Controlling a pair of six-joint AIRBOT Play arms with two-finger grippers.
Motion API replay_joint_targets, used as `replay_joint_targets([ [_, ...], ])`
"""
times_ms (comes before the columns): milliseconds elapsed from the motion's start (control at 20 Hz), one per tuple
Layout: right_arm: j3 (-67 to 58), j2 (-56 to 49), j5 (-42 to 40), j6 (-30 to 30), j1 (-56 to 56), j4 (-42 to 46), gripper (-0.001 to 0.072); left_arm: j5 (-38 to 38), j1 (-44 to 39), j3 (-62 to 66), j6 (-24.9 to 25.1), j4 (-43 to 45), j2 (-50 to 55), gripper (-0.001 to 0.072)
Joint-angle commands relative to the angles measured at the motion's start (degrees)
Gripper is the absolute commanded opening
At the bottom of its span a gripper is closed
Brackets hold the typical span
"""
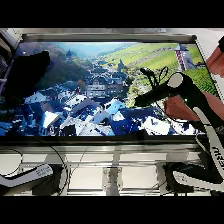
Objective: Fold the clothes and pants, and hang the long-sleeved shirts on hangers.
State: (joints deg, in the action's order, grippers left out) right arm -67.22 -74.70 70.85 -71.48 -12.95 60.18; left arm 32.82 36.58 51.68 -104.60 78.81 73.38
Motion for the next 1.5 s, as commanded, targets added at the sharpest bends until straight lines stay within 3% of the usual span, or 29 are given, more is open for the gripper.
replay_joint_targets([
  [0, 0.0, 0.0, 0.0, 0.0, 0.0, 0.0, 0.0013, 0.1, 0.0, 0.1, 0.0, 0.0, 0.0, 0.0531],
  [450, 0.0, 0.0, -0.3, -1.2, 0.0, 0.0, 0.0013, -9.0, 3.8, 5.0, 0.7, 3.0, 0.5, 0.0536],
  [600, 0.0, 0.0, -0.6, -1.6, 0.0, 0.0, 0.0013, -3.7, 7.1, 15.9, 2.3, 3.0, 3.9, 0.0571],
  [750, 0.0, 0.0, -2.9, -3.5, 0.0, 0.0, 0.0013, 9.0, 7.6, 29.5, 7.4, 3.0, 12.5, 0.0595],
  [900, 0.0, 0.0, -3.3, -4.5, 0.0, 0.0, 0.0013, 17.1, 7.6, 39.1, 7.4, 2.4, 20.9, 0.0595],
  [1150, 0.0, 0.0, -3.3, -6.1, 0.0, -0.1, 0.0013, 18.0, 8.0, 43.3, 7.6, -0.4, 28.9, 0.0597],
  [1250, 0.0, 0.0, -3.3, -6.4, 0.0, -0.2, 0.0013, 17.8, 8.3, 43.3, 7.6, -0.5, 31.4, 0.0633],
  [1450, 0.0, 0.0, -3.3, -7.4, 0.0, -0.2, 0.0013, 13.4, 8.5, 43.4, 7.6, -1.5, 33.3, 0.0634],
])
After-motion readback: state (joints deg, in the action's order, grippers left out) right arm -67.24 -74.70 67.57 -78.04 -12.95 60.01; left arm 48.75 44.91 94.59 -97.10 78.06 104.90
